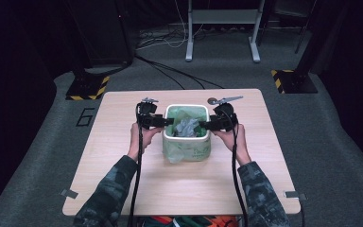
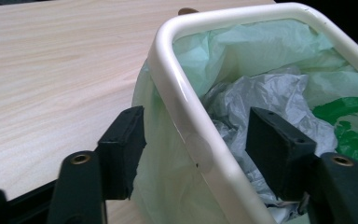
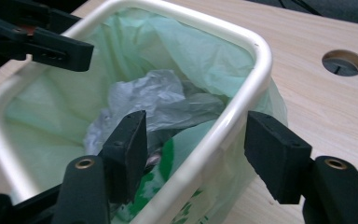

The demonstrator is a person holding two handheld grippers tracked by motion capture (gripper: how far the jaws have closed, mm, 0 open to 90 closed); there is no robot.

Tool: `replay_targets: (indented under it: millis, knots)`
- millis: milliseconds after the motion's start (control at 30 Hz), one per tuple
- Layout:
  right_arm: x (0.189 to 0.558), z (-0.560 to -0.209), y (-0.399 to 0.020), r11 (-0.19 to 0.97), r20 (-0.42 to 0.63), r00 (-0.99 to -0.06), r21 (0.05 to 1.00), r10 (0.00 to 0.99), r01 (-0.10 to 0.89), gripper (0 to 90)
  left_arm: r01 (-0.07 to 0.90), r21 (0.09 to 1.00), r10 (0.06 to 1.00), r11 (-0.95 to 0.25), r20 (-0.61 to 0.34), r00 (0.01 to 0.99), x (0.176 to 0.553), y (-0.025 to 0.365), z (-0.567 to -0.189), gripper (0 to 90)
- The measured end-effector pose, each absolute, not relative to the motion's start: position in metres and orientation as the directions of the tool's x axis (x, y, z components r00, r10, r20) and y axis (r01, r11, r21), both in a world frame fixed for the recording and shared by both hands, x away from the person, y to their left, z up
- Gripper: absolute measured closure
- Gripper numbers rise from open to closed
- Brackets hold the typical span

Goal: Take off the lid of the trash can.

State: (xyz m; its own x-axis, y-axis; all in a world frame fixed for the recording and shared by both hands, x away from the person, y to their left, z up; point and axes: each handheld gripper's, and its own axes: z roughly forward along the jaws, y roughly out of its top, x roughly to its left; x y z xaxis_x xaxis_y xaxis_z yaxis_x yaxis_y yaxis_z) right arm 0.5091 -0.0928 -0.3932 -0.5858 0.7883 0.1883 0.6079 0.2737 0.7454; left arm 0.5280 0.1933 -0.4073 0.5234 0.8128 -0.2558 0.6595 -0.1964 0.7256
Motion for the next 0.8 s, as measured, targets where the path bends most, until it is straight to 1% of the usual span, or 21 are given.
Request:
replay_targets:
  millis: [133,267,300,333,367,400,433,533,600,667,700,733,767,800]
  knots:
    - [0.516,-0.399,-0.091,0.273,0.190,-0.566,0.726,0.802,0.631,44.1,0.667,0.716,0.805,-0.207,-0.263,0.532,0.533,0.190,-0.414,44.3]
    - [0.521,-0.404,-0.092,0.261,0.206,-0.549,0.712,0.810,0.652,44.5,0.670,0.714,0.811,-0.203,-0.261,0.524,0.534,0.189,-0.417,49.3]
    - [0.522,-0.406,-0.092,0.252,0.218,-0.547,0.711,0.808,0.657,46.2,0.667,0.718,0.810,-0.200,-0.262,0.525,0.534,0.189,-0.418,50.1]
    - [0.522,-0.406,-0.092,0.252,0.218,-0.547,0.711,0.808,0.657,46.2,0.667,0.718,0.810,-0.200,-0.262,0.525,0.534,0.189,-0.418,51.0]
    - [0.523,-0.406,-0.091,0.253,0.213,-0.548,0.715,0.809,0.652,49.1,0.664,0.720,0.808,-0.203,-0.260,0.529,0.534,0.188,-0.418,52.1]
    - [0.523,-0.406,-0.091,0.253,0.213,-0.548,0.715,0.809,0.652,49.1,0.660,0.723,0.808,-0.205,-0.255,0.530,0.533,0.187,-0.417,52.1]
    - [0.523,-0.406,-0.089,0.257,0.196,-0.537,0.712,0.820,0.653,50.8,0.652,0.727,0.815,-0.215,-0.235,0.530,0.532,0.185,-0.416,54.0]
    - [0.524,-0.408,-0.087,0.260,0.192,-0.533,0.708,0.824,0.656,52.3,0.647,0.729,0.818,-0.225,-0.220,0.532,0.532,0.184,-0.416,54.8]
    - [0.528,-0.412,-0.089,0.240,0.217,-0.527,0.706,0.822,0.666,53.4,0.643,0.733,0.818,-0.223,-0.217,0.532,0.532,0.185,-0.415,55.7]
    - [0.527,-0.412,-0.090,0.238,0.216,-0.525,0.709,0.823,0.664,54.0,0.641,0.735,0.818,-0.222,-0.217,0.532,0.531,0.185,-0.414,56.3]
    - [0.526,-0.411,-0.088,0.245,0.194,-0.522,0.715,0.831,0.655,55.6,0.637,0.737,0.819,-0.224,-0.212,0.534,0.531,0.186,-0.414,56.5]
    - [0.526,-0.411,-0.088,0.245,0.194,-0.522,0.715,0.831,0.655,55.6,0.637,0.737,0.819,-0.224,-0.212,0.534,0.531,0.186,-0.414,56.5]
    - [0.524,-0.409,-0.084,0.258,0.163,-0.517,0.718,0.840,0.646,56.7,0.636,0.738,0.819,-0.225,-0.211,0.534,0.531,0.185,-0.414,56.6]
    - [0.524,-0.409,-0.084,0.258,0.163,-0.517,0.718,0.840,0.646,56.7,0.636,0.738,0.821,-0.226,-0.207,0.533,0.531,0.185,-0.414,56.6]
